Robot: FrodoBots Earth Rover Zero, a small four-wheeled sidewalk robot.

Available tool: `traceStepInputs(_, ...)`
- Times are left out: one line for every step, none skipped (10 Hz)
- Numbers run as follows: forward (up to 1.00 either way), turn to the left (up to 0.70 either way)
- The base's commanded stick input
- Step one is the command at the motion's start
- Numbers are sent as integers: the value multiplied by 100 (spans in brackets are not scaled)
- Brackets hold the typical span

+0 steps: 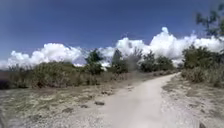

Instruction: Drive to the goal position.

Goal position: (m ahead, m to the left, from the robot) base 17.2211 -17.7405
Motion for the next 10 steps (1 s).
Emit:
traceStepInputs(45,2)
traceStepInputs(45,2)
traceStepInputs(45,2)
traceStepInputs(45,2)
traceStepInputs(45,2)
traceStepInputs(45,2)
traceStepInputs(45,2)
traceStepInputs(45,2)
traceStepInputs(45,2)
traceStepInputs(45,2)
